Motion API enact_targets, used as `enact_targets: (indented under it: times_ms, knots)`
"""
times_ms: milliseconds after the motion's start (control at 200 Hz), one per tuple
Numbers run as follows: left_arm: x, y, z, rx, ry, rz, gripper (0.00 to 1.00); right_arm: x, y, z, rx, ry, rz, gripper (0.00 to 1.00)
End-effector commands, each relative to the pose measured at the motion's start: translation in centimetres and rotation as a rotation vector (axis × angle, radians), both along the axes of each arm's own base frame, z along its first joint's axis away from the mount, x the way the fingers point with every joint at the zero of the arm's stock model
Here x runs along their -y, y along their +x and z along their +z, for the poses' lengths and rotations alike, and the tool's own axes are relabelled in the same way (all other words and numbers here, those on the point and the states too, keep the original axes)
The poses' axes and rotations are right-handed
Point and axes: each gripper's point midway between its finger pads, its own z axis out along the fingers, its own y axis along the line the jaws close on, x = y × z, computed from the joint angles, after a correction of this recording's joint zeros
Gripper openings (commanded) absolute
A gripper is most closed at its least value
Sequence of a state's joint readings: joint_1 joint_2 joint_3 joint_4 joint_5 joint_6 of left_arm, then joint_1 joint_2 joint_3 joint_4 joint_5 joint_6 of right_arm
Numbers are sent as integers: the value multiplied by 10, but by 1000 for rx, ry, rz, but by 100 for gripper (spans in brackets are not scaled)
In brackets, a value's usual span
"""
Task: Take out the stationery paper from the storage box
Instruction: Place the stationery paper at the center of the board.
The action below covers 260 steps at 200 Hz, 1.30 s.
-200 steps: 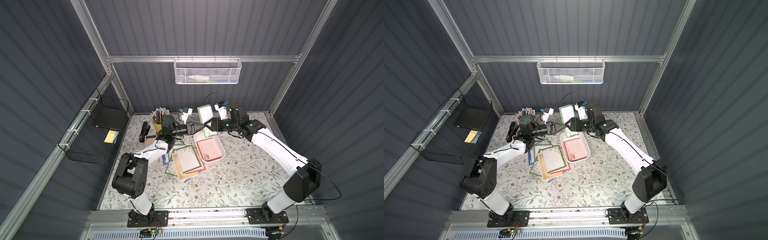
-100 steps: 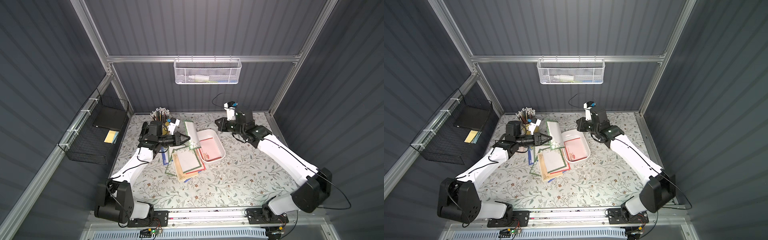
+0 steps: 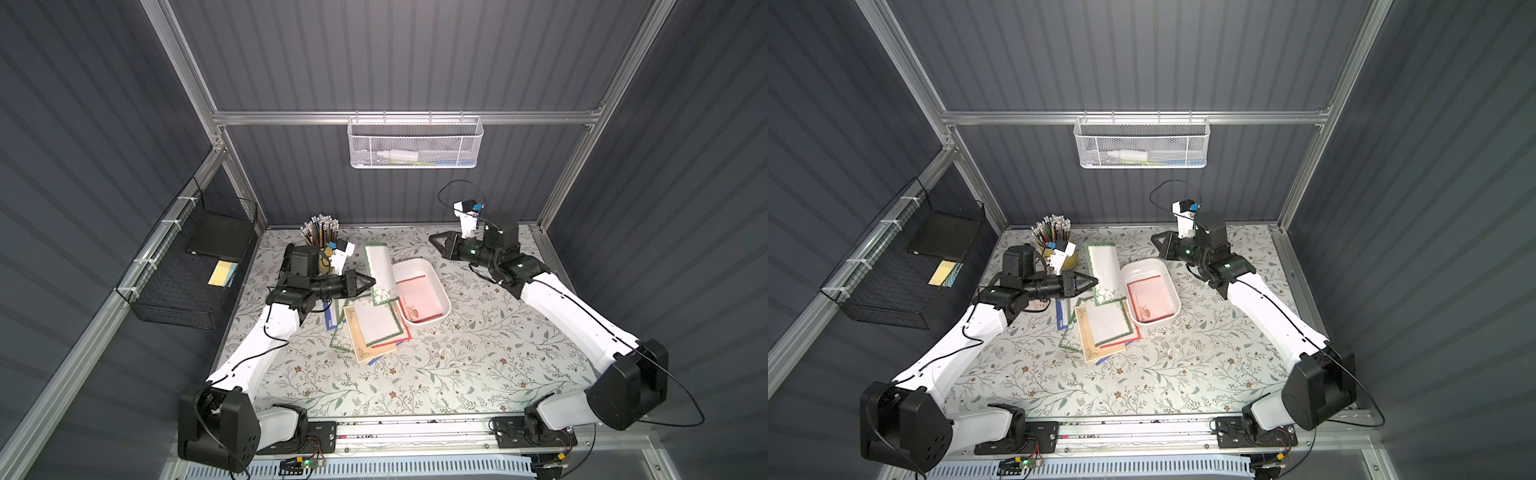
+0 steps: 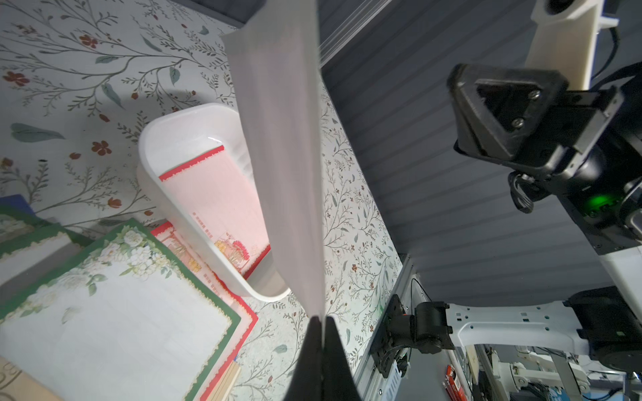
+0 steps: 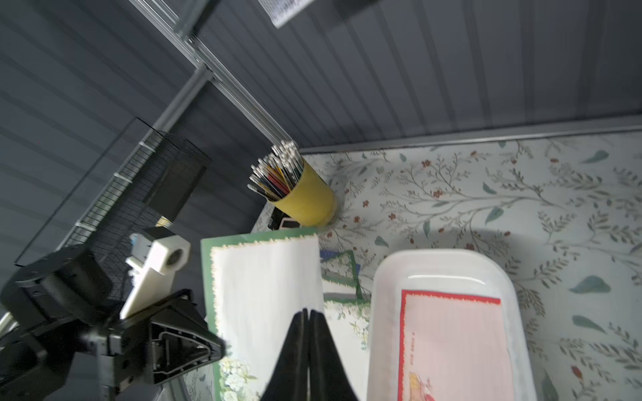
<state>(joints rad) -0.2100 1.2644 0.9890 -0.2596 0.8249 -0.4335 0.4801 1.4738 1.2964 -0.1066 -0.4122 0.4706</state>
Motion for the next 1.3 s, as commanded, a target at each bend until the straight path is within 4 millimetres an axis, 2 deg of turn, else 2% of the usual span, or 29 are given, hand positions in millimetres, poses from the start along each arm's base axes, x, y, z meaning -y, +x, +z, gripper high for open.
enact_targets:
  times_ms: [0, 110, 210, 310, 370, 550, 650, 825, 850, 875, 920, 1031, 1066, 1161, 1231, 1296]
  knots:
    - [-21, -7, -35, -88, 132, 53, 0, -4, -10, -21, -62, -50, 52, 18]
    - [-27, -13, -53, -128, 172, 56, 0, 2, -5, -40, -81, -125, 7, 25]
    - [-30, -15, -59, -138, 183, 70, 0, 6, -1, -69, -118, -219, -20, 53]
    - [-30, -14, -62, -140, 183, 70, 0, 4, -2, -102, -189, -299, -5, 56]
    - [-28, -13, -64, -142, 174, 61, 0, 1, -4, -121, -223, -347, 5, 67]
    - [-23, -11, -77, -162, 151, 36, 0, -5, 0, -166, -241, -565, -48, 68]
    - [-21, -12, -86, -177, 146, 21, 0, -11, 3, -177, -218, -652, -83, 69]
    - [-33, -12, -118, -255, 242, 65, 1, -13, 12, -189, -215, -706, -118, 71]
    - [-35, -12, -122, -265, 254, 69, 3, -12, 14, -191, -215, -716, -125, 72]
    - [-36, -13, -126, -272, 264, 71, 6, -11, 16, -193, -215, -727, -133, 84]
    - [-39, -12, -132, -287, 281, 80, 12, -10, 18, -198, -218, -744, -138, 98]
    - [-47, -11, -145, -323, 343, 112, 31, -10, 23, -211, -229, -779, -141, 99]
    - [-51, -10, -149, -339, 366, 123, 33, -10, 24, -217, -236, -794, -141, 99]
    - [-59, -6, -154, -360, 421, 158, 51, -12, 25, -237, -277, -828, -122, 99]
    - [-65, -4, -156, -366, 454, 180, 58, -16, 25, -250, -308, -842, -105, 99]
    - [-70, -2, -156, -367, 480, 200, 59, -17, 25, -260, -326, -854, -96, 99]
